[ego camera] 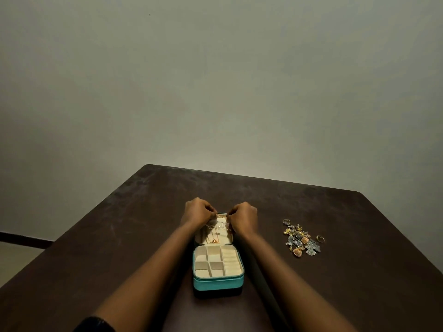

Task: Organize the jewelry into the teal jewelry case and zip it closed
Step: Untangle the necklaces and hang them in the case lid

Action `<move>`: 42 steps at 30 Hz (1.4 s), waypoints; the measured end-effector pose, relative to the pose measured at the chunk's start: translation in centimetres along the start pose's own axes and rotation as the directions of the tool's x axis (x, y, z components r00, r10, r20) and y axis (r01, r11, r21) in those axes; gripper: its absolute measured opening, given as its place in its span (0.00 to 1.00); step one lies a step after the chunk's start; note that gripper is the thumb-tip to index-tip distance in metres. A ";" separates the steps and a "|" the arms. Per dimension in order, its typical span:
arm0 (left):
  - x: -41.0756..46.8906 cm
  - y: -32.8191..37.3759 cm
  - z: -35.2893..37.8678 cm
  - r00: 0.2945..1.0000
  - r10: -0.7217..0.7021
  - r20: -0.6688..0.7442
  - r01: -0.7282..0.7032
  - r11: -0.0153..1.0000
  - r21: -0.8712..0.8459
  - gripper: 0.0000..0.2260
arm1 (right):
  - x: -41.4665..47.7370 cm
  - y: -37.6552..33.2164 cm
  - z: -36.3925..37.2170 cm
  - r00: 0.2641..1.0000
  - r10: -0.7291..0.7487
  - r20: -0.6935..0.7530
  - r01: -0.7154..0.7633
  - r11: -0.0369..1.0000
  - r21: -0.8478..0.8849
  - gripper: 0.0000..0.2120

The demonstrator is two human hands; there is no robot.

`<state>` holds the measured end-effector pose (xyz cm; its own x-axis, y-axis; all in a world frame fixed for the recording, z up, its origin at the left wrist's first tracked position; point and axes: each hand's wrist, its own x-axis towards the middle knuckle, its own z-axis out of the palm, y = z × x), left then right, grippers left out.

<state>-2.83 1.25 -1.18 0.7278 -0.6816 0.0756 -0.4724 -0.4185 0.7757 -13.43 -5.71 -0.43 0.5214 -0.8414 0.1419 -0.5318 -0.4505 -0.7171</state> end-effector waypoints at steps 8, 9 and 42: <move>0.5 -0.1 1.0 0.999 -0.024 -0.027 0.026 0.997 0.068 0.05 | 1.3 0.1 1.1 0.997 -0.037 0.070 0.051 0.979 -0.197 0.10; 0.6 -0.2 1.1 0.999 -0.028 -0.025 0.030 0.997 0.070 0.05 | 1.4 0.0 1.1 0.997 -0.033 0.074 0.048 0.978 -0.205 0.11; -0.3 0.6 1.5 0.982 0.048 0.182 -0.107 0.938 0.329 0.07 | 2.7 0.2 0.5 0.961 0.082 0.265 -0.012 0.967 -0.255 0.12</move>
<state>-4.06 0.37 -1.69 0.6015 -0.7989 -0.0028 -0.6845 -0.5171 0.5138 -11.77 -7.95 -0.58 0.6342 -0.7662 -0.1037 -0.6910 -0.5014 -0.5207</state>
